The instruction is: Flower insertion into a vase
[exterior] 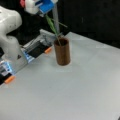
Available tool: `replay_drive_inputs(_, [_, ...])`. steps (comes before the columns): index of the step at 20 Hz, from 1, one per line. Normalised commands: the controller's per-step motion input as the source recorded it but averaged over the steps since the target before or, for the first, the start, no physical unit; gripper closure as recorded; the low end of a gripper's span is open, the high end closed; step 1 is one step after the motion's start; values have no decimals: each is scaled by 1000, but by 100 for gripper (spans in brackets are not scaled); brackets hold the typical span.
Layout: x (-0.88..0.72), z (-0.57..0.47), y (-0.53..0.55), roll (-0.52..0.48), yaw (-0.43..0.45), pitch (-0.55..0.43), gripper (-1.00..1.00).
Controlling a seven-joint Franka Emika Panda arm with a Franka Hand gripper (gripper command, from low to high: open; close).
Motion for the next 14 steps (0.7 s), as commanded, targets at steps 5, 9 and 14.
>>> replay_drive_inputs(5, [359,116,143,27,41,674,100])
replay_drive_inputs(9, [542,146,78,-30,48,696,100])
replay_drive_inputs(14, [466,153,22,-71,61,582,100])
